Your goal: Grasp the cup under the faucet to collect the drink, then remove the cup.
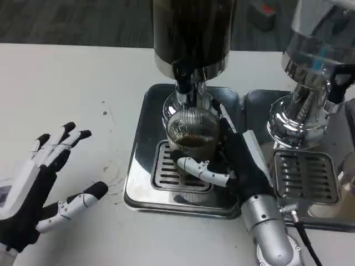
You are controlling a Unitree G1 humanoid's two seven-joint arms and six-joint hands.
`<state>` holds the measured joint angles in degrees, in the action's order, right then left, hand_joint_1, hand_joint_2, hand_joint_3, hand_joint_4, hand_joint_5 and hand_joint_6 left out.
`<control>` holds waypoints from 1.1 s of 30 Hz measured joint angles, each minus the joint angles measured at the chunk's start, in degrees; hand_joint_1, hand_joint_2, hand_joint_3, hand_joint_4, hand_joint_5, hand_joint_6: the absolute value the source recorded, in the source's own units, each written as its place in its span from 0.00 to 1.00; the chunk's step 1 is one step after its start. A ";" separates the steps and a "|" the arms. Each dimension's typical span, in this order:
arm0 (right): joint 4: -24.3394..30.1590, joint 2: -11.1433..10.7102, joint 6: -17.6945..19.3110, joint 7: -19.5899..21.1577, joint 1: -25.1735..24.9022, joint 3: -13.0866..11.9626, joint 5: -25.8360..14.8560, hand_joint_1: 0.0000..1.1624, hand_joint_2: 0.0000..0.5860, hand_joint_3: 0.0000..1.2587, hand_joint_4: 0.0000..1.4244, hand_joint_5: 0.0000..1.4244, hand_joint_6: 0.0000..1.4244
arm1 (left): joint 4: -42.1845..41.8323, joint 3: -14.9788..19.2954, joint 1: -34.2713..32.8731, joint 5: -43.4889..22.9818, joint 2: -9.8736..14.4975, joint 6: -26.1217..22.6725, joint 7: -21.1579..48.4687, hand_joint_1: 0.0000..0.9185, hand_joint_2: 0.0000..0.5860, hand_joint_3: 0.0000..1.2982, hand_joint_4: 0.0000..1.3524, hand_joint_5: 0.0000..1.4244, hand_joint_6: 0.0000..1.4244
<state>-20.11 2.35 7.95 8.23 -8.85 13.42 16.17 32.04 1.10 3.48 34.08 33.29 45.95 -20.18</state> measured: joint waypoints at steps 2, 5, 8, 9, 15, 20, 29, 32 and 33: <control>-0.09 0.23 0.02 0.19 0.00 -0.02 0.00 0.79 0.34 0.16 0.17 0.19 0.27 | -0.01 0.00 0.02 -0.04 0.00 0.00 0.00 0.00 0.27 0.13 0.00 0.07 0.00; -0.12 0.50 0.03 0.61 0.01 -0.04 0.00 0.80 0.34 0.20 0.20 0.22 0.30 | -0.06 0.00 0.12 -0.05 0.00 -0.02 0.00 0.00 0.27 0.13 0.00 0.07 0.00; -0.14 0.84 0.02 1.32 0.07 -0.11 0.02 0.82 0.36 0.25 0.23 0.25 0.33 | -0.11 0.00 0.20 -0.05 0.00 -0.07 0.00 0.00 0.27 0.13 0.00 0.07 0.00; -0.13 0.94 0.03 1.59 0.07 -0.19 0.02 0.82 0.36 0.26 0.24 0.25 0.35 | -0.11 0.00 0.22 -0.07 0.00 -0.09 0.00 0.00 0.27 0.13 0.00 0.07 0.00; -0.12 0.98 0.03 3.12 0.19 -0.52 -0.09 0.84 0.38 0.30 0.28 0.29 0.39 | -0.13 -0.02 0.24 -0.19 0.00 -0.26 0.00 0.00 0.25 0.13 0.00 0.06 0.00; -0.10 1.02 0.06 3.87 0.27 -0.79 -0.23 0.85 0.39 0.34 0.31 0.32 0.40 | -0.14 -0.06 0.24 -0.19 0.00 -0.30 0.00 0.00 0.26 0.13 0.00 0.05 0.00; -0.25 1.04 0.31 5.57 0.30 -1.11 -0.41 0.87 0.40 0.38 0.36 0.37 0.43 | -0.14 -0.47 0.20 0.01 0.00 -1.03 0.00 0.00 0.26 0.12 0.00 0.04 0.00; -0.29 1.04 0.43 5.96 0.30 -1.10 -0.42 0.86 0.39 0.40 0.37 0.38 0.43 | -0.14 -1.33 0.04 0.02 0.00 -1.13 0.01 0.00 0.26 0.12 0.00 0.04 0.00; -0.30 1.04 0.45 6.11 0.30 -1.11 -0.41 0.86 0.38 0.40 0.37 0.38 0.43 | -0.14 -1.56 -0.04 0.01 0.00 -1.13 0.01 0.00 0.26 0.12 0.00 0.04 0.00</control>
<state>-20.41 3.39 8.40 14.33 -8.55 12.31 15.76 31.91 -0.47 3.43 34.09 33.29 44.81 -20.18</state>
